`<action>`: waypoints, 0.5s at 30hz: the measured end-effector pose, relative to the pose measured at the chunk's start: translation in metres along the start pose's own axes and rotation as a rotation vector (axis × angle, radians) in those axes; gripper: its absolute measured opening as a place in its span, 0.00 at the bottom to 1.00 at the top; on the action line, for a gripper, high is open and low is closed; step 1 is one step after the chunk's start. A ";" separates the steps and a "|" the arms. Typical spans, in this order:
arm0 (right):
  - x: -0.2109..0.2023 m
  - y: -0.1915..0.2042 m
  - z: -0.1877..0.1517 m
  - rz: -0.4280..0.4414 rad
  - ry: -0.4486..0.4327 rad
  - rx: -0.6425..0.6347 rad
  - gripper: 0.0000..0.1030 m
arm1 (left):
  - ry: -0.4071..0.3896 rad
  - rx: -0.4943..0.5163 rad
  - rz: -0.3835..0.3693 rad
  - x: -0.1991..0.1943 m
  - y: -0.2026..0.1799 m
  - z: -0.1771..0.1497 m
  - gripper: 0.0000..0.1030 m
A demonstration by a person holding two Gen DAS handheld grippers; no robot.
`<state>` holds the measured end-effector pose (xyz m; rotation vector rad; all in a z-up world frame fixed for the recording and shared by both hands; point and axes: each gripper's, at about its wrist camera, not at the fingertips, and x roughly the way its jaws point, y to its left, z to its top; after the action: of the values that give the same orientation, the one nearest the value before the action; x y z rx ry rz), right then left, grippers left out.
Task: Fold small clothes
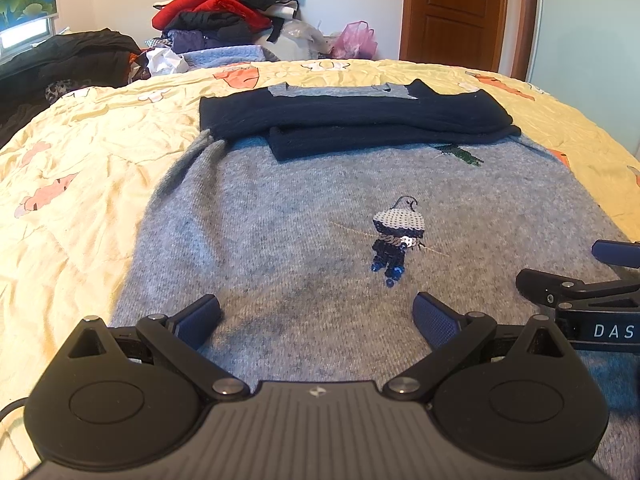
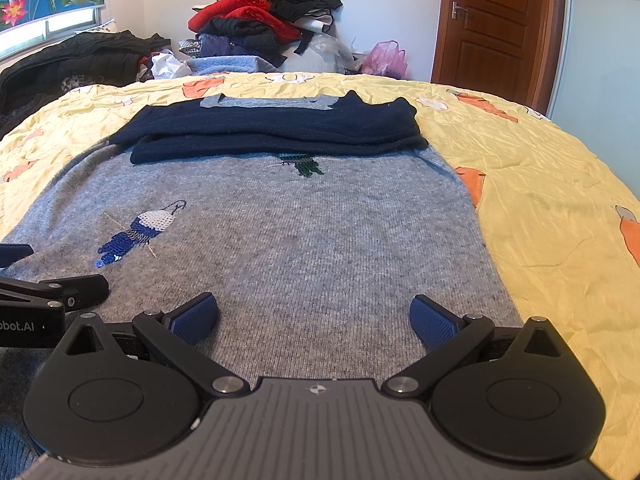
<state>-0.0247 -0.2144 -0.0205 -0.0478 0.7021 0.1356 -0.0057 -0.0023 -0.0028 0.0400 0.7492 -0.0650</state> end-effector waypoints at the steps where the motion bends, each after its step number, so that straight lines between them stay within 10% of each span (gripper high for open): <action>1: 0.000 0.000 0.000 0.000 0.000 0.000 1.00 | 0.000 0.000 0.000 0.000 0.000 0.000 1.00; 15: 0.000 -0.001 0.000 -0.001 0.000 0.002 1.00 | 0.000 0.000 0.000 0.000 0.000 -0.001 1.00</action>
<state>-0.0249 -0.2151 -0.0209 -0.0468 0.7020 0.1337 -0.0064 -0.0018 -0.0029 0.0398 0.7494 -0.0646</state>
